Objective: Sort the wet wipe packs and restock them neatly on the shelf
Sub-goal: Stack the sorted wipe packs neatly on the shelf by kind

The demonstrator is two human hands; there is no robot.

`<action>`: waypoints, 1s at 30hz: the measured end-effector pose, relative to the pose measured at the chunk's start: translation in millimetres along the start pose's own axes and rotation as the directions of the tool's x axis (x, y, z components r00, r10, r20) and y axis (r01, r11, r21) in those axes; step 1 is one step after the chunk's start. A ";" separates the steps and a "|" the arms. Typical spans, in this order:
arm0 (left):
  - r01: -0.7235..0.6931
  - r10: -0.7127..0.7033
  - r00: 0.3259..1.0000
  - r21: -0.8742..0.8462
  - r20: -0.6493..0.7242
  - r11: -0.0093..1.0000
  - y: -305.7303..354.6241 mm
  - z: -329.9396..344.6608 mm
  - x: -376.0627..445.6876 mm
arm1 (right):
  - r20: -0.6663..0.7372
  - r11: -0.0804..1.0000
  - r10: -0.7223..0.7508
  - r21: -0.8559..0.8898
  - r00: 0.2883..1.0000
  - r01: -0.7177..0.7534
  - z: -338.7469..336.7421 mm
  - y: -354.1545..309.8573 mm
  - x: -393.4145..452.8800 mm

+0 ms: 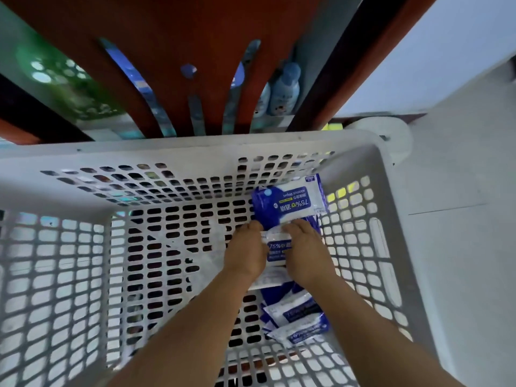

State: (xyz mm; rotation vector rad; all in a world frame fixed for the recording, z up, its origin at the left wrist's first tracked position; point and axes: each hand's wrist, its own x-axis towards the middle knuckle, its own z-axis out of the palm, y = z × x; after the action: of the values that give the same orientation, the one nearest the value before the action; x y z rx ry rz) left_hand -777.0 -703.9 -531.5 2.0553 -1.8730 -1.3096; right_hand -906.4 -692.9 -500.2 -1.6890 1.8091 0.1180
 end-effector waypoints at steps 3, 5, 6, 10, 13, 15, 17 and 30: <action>-0.010 0.010 1.000 0.012 -0.003 1.000 -10.9 -9.2 -0.9 | -0.169 0.998 -0.052 0.026 0.984 0.057 -2.4 -7.5 1.0; -0.005 0.006 0.999 0.041 -0.032 0.999 -24.5 -21.7 -3.2 | -0.258 0.998 -0.054 -0.055 0.965 0.041 -3.4 -11.5 5.1; 0.000 0.002 0.999 0.064 -0.042 0.998 -32.6 -29.5 -4.9 | -0.246 0.993 -0.039 -0.115 0.968 0.011 -4.6 -14.0 7.6; 0.055 -0.037 0.994 0.166 -0.107 0.985 -68.8 -59.3 -13.0 | -0.021 0.992 0.069 -0.101 0.997 -0.071 -0.5 -23.0 20.6; 0.139 -0.104 0.982 0.224 -0.159 0.965 -89.8 -72.4 -19.9 | 0.103 0.998 0.066 -0.013 0.993 -0.065 11.1 -34.2 20.0; 0.177 -0.137 0.975 0.242 -0.175 0.954 -98.1 -75.5 -24.1 | 0.125 0.998 -0.007 -0.061 0.992 0.015 19.4 -40.8 14.4; 0.174 -0.132 0.976 0.265 -0.171 0.948 -103.2 -75.2 -27.2 | 0.020 0.994 -0.054 -0.089 0.998 0.056 24.6 -44.3 10.8; 0.086 -0.057 0.989 0.209 -0.140 0.974 -104.6 -60.9 -29.5 | -0.051 0.955 0.228 0.206 0.972 -0.213 42.7 -56.2 42.6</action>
State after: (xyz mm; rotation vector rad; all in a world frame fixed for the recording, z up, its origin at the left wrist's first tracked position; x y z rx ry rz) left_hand -654.6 -681.1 -536.3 2.2699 -1.9748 -0.9922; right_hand -836.2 -718.3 -535.2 -1.3663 1.9902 -0.0315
